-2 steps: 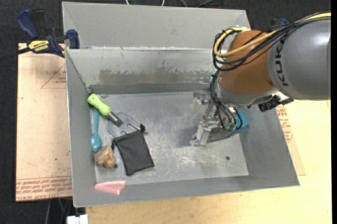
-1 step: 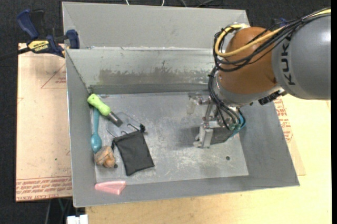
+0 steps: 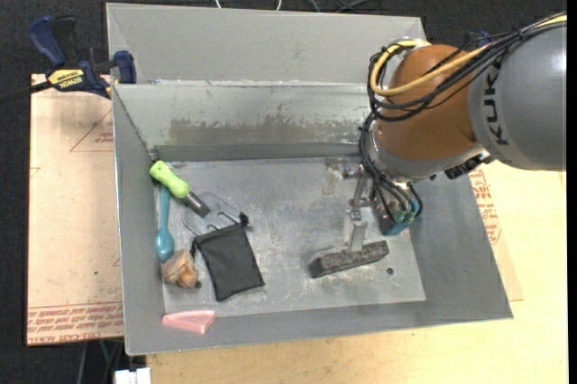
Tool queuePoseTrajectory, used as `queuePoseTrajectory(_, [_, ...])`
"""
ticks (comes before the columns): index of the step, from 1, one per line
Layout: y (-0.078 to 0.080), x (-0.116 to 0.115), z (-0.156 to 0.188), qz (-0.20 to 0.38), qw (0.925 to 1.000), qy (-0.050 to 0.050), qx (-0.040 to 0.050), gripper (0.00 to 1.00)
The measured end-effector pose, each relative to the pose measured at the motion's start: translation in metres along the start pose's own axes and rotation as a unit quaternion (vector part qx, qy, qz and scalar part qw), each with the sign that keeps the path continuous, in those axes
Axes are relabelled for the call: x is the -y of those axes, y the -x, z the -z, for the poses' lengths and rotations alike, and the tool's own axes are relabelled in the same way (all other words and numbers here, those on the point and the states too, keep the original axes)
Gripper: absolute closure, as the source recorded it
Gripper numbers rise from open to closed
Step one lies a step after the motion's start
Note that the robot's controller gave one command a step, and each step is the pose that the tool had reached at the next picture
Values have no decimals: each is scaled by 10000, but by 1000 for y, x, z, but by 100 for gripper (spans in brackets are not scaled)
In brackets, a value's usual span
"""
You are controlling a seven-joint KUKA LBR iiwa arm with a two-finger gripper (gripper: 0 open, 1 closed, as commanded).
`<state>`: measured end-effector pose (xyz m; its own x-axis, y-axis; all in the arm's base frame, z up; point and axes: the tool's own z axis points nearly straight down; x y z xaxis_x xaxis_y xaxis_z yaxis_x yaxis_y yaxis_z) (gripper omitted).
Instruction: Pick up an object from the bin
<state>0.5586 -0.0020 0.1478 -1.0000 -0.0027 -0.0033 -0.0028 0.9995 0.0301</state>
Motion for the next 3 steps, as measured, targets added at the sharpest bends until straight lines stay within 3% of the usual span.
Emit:
queuePoseTrajectory(1, [9,12,10,-128,9999,8,32,0])
queuePoseTrajectory(2, [-30,26,-40,1113,9938,6,17,0])
queuePoseTrajectory(3, [-33,54,-44,1209,9927,7,36,0])
